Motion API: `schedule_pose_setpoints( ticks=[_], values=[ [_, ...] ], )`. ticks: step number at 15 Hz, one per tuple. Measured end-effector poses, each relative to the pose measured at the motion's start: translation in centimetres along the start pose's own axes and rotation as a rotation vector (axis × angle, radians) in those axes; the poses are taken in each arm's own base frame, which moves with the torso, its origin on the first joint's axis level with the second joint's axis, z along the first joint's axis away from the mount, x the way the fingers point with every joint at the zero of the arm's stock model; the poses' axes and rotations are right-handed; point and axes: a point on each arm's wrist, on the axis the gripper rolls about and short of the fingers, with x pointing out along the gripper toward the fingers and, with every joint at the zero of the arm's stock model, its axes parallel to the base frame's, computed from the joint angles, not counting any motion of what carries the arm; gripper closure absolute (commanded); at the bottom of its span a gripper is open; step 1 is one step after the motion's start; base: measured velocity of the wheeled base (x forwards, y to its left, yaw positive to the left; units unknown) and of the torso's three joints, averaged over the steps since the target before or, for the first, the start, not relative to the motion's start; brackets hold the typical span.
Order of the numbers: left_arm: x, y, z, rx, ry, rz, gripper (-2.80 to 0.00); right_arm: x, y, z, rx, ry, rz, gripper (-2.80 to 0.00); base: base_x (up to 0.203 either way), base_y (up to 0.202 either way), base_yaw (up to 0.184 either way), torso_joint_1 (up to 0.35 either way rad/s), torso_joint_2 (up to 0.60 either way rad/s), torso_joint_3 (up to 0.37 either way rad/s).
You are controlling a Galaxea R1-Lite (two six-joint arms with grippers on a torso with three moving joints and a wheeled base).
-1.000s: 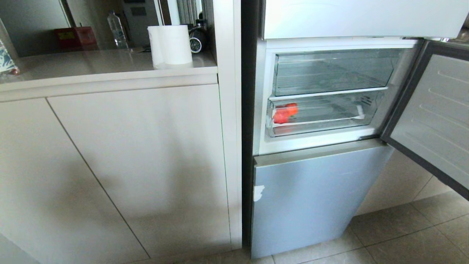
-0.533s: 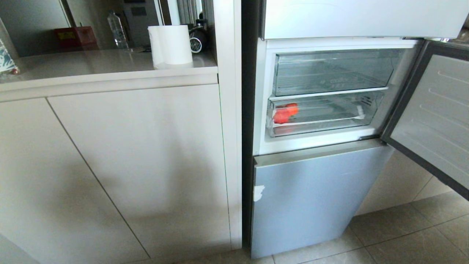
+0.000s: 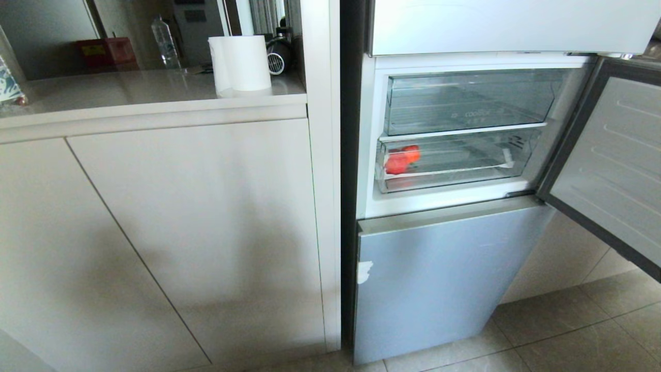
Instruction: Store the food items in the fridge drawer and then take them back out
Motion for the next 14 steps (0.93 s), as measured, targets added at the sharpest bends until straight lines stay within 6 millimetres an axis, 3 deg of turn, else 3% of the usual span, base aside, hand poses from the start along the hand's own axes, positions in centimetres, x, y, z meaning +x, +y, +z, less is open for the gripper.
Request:
schedule_pose_setpoints(
  ticks=[5,8,12,14],
  values=[
    [0.0,0.0,0.0,0.0,0.0,0.0,0.0,-0.2,0.1,-0.5,0.104,0.155,0.046,0.0,0.0,0.0,0.0,0.0,0.0,0.0],
    [0.0,0.0,0.0,0.0,0.0,0.0,0.0,-1.1,1.2,-0.6,0.12,0.174,0.08,0.0,0.0,0.0,0.0,0.0,0.0,0.0],
    [0.0,0.0,0.0,0.0,0.0,0.0,0.0,-4.3,3.6,-1.5,0.087,0.165,0.148,0.0,0.0,0.0,0.0,0.0,0.0,0.0],
    [0.0,0.0,0.0,0.0,0.0,-0.001,0.0,-7.1,6.1,-1.8,0.028,0.064,0.213,0.0,0.0,0.0,0.0,0.0,0.0,0.0]
  ],
)
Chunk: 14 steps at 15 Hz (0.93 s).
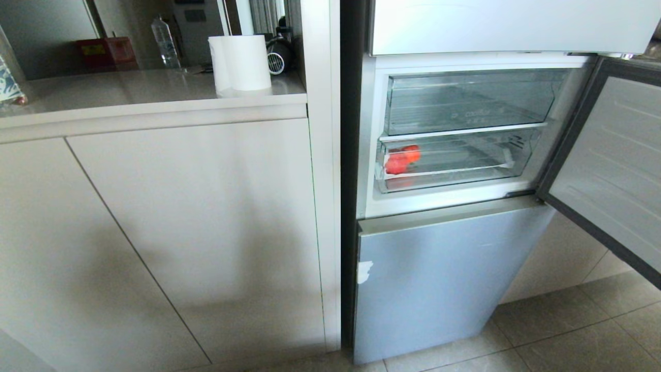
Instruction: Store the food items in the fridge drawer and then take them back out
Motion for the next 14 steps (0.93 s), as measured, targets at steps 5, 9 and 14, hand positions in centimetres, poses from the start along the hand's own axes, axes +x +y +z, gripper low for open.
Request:
schedule_pose_setpoints(
  ticks=[5,9,14],
  values=[
    [0.0,0.0,0.0,0.0,0.0,0.0,0.0,-5.1,6.8,-1.8,-0.176,-0.288,0.174,0.0,0.0,0.0,0.0,0.0,0.0,0.0],
    [0.0,0.0,0.0,0.0,0.0,0.001,0.0,-5.9,7.5,-2.2,-0.268,-0.318,0.177,0.0,0.0,0.0,0.0,0.0,0.0,0.0],
    [0.0,0.0,0.0,0.0,0.0,0.0,0.0,-5.8,7.7,-1.9,-0.349,-0.357,0.144,0.0,0.0,0.0,0.0,0.0,0.0,0.0]
  ],
)
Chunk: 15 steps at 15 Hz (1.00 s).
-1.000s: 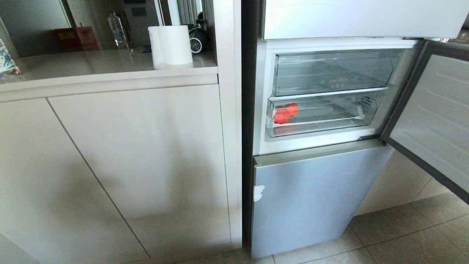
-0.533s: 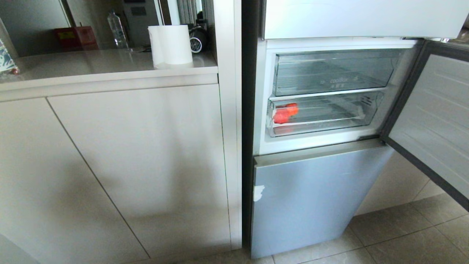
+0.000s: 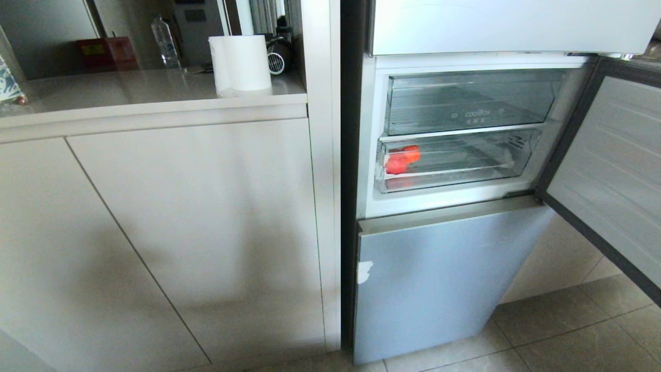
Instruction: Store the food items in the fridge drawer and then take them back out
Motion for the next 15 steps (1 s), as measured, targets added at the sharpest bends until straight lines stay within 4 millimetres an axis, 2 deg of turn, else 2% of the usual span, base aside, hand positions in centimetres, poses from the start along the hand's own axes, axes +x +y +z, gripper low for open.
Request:
schedule_pose_setpoints(
  ticks=[5,12,15],
  values=[
    [0.0,0.0,0.0,0.0,0.0,0.001,0.0,0.0,-0.4,-0.6,0.032,0.133,0.07,0.0,0.0,0.0,0.0,0.0,0.0,0.0],
    [0.0,0.0,0.0,0.0,0.0,0.001,0.0,1.0,-2.9,-2.0,-0.027,0.251,0.077,0.0,0.0,0.0,0.0,0.0,0.0,0.0],
    [0.0,0.0,0.0,0.0,0.0,0.001,0.0,1.1,-2.2,-2.4,-0.037,0.277,0.168,0.0,0.0,0.0,0.0,0.0,0.0,0.0]
  ],
)
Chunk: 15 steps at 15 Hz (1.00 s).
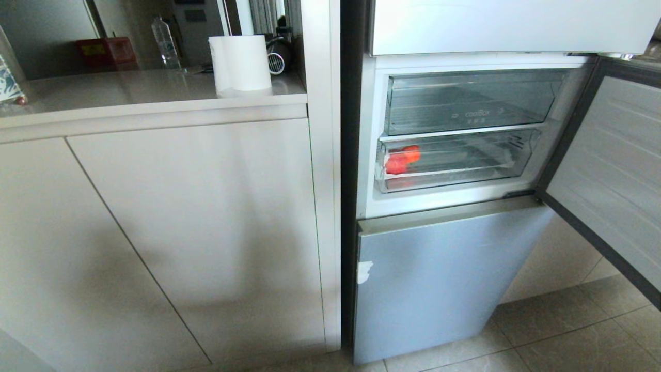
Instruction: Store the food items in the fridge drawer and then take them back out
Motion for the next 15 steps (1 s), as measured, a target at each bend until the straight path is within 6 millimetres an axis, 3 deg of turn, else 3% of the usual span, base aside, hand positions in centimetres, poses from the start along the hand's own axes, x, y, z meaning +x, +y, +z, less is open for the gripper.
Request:
schedule_pose_setpoints(
  ticks=[4,8,11,13,15],
  values=[
    [0.0,0.0,0.0,0.0,0.0,0.0,0.0,-0.5,1.1,-0.9,0.036,0.058,0.093,0.0,0.0,0.0,0.0,0.0,0.0,0.0],
    [0.0,0.0,0.0,0.0,0.0,0.0,0.0,-2.4,2.0,-3.5,0.071,0.328,0.289,0.0,0.0,0.0,0.0,0.0,0.0,0.0],
    [0.0,0.0,0.0,0.0,0.0,0.0,0.0,-6.4,1.3,-5.7,-0.009,0.597,0.502,0.0,0.0,0.0,0.0,0.0,0.0,0.0],
    [0.0,0.0,0.0,0.0,0.0,0.0,0.0,-9.9,-0.7,-7.2,-0.125,0.732,0.594,0.0,0.0,0.0,0.0,0.0,0.0,0.0],
    [0.0,0.0,0.0,0.0,0.0,0.0,0.0,-13.8,-3.3,-10.1,-0.27,0.871,0.652,0.0,0.0,0.0,0.0,0.0,0.0,0.0]
  ],
)
